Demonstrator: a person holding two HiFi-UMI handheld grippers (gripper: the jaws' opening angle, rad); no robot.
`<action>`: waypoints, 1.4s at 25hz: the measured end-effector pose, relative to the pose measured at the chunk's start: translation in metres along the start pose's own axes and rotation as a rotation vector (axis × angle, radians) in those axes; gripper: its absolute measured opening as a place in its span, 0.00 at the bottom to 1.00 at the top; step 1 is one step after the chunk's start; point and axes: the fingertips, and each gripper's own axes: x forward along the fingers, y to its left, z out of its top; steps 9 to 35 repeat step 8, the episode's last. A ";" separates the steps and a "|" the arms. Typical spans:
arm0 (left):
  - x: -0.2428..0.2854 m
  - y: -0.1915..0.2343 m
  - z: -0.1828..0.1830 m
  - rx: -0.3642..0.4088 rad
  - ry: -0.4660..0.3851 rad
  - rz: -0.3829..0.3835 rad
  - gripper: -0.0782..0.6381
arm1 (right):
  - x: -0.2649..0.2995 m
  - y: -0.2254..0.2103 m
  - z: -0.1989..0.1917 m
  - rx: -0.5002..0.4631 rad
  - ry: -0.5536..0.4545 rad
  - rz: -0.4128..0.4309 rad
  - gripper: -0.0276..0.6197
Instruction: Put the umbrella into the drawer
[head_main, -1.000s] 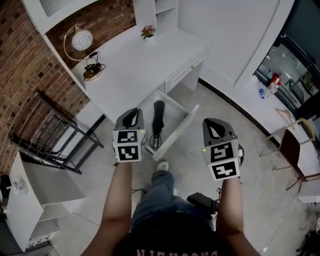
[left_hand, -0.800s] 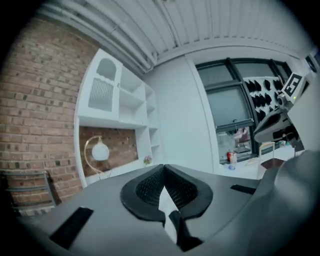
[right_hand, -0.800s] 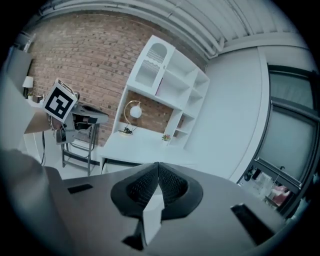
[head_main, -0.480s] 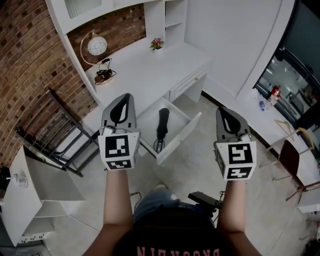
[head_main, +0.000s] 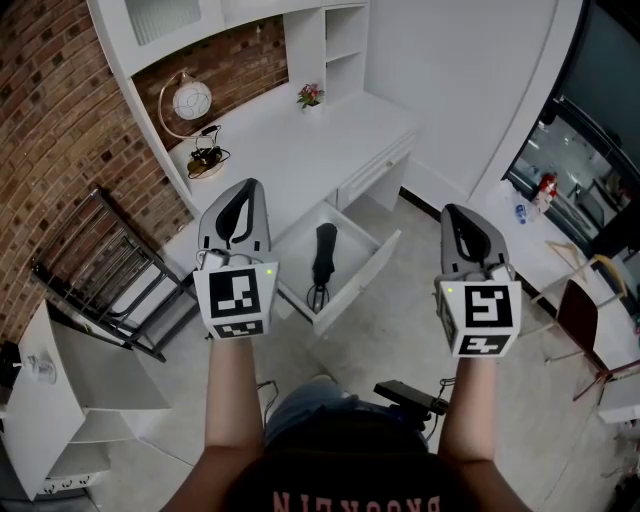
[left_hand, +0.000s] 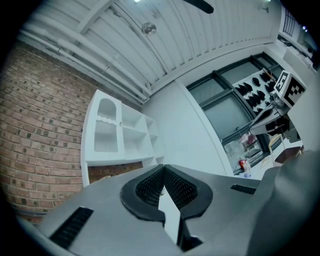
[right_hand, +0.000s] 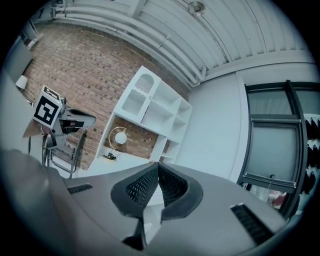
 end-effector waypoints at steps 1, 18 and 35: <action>0.001 0.000 0.002 0.012 -0.007 0.005 0.11 | 0.000 -0.001 0.001 -0.002 -0.005 -0.003 0.04; 0.004 0.001 0.015 0.077 -0.039 0.032 0.11 | 0.001 -0.006 0.010 -0.024 -0.041 -0.020 0.04; 0.004 0.001 0.015 0.077 -0.039 0.032 0.11 | 0.001 -0.006 0.010 -0.024 -0.041 -0.020 0.04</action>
